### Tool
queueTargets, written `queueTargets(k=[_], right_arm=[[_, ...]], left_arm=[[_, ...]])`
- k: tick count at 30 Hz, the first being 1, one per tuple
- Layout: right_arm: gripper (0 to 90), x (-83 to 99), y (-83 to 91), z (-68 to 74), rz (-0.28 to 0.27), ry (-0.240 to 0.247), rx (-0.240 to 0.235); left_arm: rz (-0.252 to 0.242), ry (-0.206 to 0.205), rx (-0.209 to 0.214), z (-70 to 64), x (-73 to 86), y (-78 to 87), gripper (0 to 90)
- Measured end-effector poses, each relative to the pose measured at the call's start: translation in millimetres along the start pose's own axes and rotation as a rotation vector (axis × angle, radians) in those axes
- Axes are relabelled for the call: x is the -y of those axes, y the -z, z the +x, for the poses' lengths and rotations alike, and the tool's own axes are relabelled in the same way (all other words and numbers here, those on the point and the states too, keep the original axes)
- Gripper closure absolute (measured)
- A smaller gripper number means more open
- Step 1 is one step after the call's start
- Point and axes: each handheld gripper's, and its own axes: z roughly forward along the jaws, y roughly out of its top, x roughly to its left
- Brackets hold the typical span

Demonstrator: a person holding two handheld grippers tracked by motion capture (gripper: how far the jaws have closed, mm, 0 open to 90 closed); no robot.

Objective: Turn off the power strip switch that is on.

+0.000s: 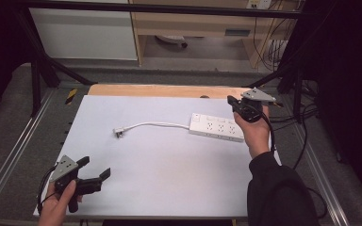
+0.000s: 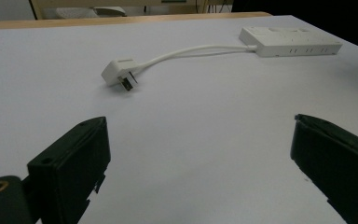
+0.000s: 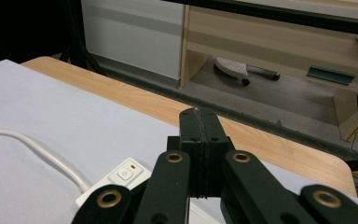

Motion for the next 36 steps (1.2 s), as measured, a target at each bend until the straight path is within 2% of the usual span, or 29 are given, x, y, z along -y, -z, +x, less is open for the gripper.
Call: queueTargets(k=[9, 17, 25, 29, 36], right_arm=[[90.0, 6.0, -13.9, -4.8, 0.027, -0.014, 0.026], [90.0, 9.7, -24.0, -9.5, 0.035, -0.025, 0.017], [90.0, 16.9, -39.1, -11.9, 0.075, -0.032, 0.027], [90.0, 18.7, -41.6, -12.7, 0.078, -0.026, 0.053], [90.0, 28.0, -53.2, -19.5, 0.121, -0.053, 0.063]], left_arm=[[-0.003, 0.0, 0.003, 0.1, 0.0, 0.3, 4.7], [-0.004, -0.003, 0.007, -0.1, -0.4, 1.1, 4.7], [-0.009, 0.0, 0.009, 0.1, -0.6, 1.9, 4.7], [-0.007, -0.003, 0.008, 0.0, -0.7, 1.6, 4.7], [-0.004, -0.006, 0.01, 0.2, -0.7, 1.6, 4.7]])
